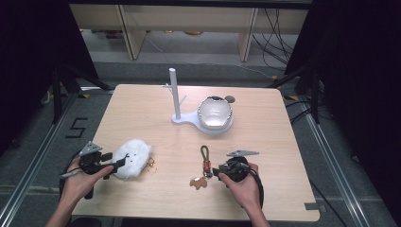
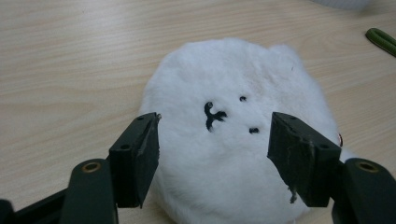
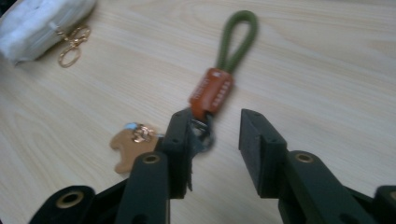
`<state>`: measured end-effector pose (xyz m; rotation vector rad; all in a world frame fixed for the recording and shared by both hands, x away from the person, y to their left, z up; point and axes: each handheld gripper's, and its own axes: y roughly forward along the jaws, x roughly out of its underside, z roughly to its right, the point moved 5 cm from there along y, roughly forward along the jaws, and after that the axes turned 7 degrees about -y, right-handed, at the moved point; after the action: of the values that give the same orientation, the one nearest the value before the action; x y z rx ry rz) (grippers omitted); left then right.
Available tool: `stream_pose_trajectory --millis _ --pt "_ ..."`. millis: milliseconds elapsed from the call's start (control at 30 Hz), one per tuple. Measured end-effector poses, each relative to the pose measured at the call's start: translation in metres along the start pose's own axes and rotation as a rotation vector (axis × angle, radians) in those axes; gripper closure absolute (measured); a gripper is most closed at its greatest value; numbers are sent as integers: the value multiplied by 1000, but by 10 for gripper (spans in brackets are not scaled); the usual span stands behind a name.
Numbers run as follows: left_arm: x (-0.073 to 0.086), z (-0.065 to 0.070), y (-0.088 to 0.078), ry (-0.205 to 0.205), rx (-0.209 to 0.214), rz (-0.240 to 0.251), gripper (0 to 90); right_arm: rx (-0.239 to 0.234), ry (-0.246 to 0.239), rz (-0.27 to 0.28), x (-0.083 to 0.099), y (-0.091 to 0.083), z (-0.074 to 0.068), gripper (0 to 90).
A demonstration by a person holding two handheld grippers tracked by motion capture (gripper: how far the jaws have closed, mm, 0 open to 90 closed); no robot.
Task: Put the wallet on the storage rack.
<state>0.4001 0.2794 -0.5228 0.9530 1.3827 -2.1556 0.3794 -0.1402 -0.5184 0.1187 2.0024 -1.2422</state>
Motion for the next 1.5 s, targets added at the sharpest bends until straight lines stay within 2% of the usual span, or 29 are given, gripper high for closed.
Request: stream_pose_trajectory --millis 33,67,100,133,200,233,267,300,333,433,467,633,733,767,800,833,900,967,1000,1067,1100,1167,1233,1267,1333,1433,1467,1500 --pt "-1 1 2 -17 6 1 328 -2 57 -5 2 -3 -1 621" --pt "-2 -2 3 -8 9 -15 329 4 59 6 2 -4 3 613" --pt "-2 -2 3 -8 9 -15 329 25 29 -4 3 -7 12 600" --pt "-5 -2 4 -20 10 -23 329 38 25 -4 4 -7 15 590" --pt "-8 -4 4 -7 -2 -44 329 44 47 -21 6 -9 20 577" --pt "-10 -4 5 -15 3 -53 329 52 75 -46 7 -10 20 575" --pt "-11 -6 4 -3 0 -65 330 29 40 -26 7 -10 23 569" --pt "-14 -6 5 -6 0 -71 331 48 72 -47 8 -11 23 565" --pt "-15 -7 4 2 -7 -98 331 53 87 -60 9 -12 24 563" --pt "-20 -10 4 16 -15 -125 331 45 89 -62 8 -14 26 560" --pt "-25 -13 4 35 -30 -159 334 55 90 -63 6 -15 28 557" --pt "-34 -15 6 41 -57 -190 342 52 87 -46 3 -18 28 557" --pt "-37 -16 12 33 -45 -246 342 36 87 -45 4 -19 26 554" --pt "-37 -18 15 39 -45 -281 342 35 87 -51 5 -18 27 553" --pt "-36 -21 20 27 -47 -296 342 45 93 -63 6 -18 28 553" --pt "-34 -23 24 21 -48 -321 341 28 98 -52 6 -18 28 553" --pt "-31 -25 30 9 -50 -360 342 28 100 -53 7 -18 29 552" --pt "-29 -26 35 0 -47 -367 341 24 101 -51 7 -18 29 551" --pt "-28 -25 36 -36 -49 -367 340 40 102 -59 7 -19 30 550" --pt "-28 -25 36 -36 -45 -370 344 41 122 -59 6 -19 29 549" --pt "-29 -27 36 -16 -40 -371 347 17 152 -58 5 -20 25 548" --pt "-28 -27 36 -22 -38 -374 363 22 153 -57 5 -20 25 547" --pt "-26 -27 37 -29 -34 -381 382 18 152 -56 5 -20 24 546" --pt "-25 -26 38 -55 -29 -379 401 23 99 -44 5 -19 29 543" --pt "-24 -26 39 -77 -14 -370 430 19 95 -43 6 -19 28 542" --pt "-22 -26 38 -69 -6 -364 485 17 97 -43 6 -19 28 541" --pt "-22 -24 38 -82 -3 -355 509 18 98 -43 6 -18 28 541" --pt "-21 -23 39 -77 -12 -337 529 15 94 -34 5 -18 28 540"
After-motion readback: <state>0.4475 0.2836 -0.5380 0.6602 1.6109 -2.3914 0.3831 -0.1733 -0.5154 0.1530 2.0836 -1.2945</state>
